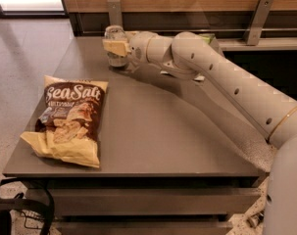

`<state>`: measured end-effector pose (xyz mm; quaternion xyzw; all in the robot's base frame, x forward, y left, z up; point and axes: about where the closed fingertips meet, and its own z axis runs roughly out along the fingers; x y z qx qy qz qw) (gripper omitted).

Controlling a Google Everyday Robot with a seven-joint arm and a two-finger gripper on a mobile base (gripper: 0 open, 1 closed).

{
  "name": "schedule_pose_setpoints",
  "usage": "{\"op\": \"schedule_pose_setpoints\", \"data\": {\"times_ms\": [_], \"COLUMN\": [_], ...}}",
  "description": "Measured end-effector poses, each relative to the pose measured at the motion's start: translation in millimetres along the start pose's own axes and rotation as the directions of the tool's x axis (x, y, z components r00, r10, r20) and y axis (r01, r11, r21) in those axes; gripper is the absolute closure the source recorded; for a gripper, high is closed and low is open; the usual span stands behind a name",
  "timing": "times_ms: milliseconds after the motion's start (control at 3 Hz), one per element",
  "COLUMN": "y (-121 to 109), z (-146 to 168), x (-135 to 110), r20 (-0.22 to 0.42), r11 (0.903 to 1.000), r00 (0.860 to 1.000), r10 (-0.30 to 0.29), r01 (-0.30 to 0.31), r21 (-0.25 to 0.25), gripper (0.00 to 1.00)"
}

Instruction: Pick 7up can

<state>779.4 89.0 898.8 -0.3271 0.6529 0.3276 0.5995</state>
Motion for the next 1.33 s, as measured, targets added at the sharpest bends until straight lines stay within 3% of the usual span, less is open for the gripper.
{"op": "schedule_pose_setpoints", "data": {"times_ms": [333, 667, 1000, 1333], "y": [-2.0, -4.6, -5.5, -5.5], "z": [-9.6, -22.1, -37.1, -37.0], "x": [-21.7, -49.4, -82.8, -82.8], "r20": [0.026, 0.043, 0.013, 0.013], "r11": [0.9996, 0.9991, 0.9948, 0.9948], "r00": [0.999, 0.999, 1.000, 1.000], "r10": [0.028, 0.016, -0.026, -0.026], "r01": [-0.028, -0.018, 0.025, 0.025], "r21": [0.008, 0.038, 0.099, 0.099], "gripper": [1.00, 1.00, 1.00, 1.00]}}
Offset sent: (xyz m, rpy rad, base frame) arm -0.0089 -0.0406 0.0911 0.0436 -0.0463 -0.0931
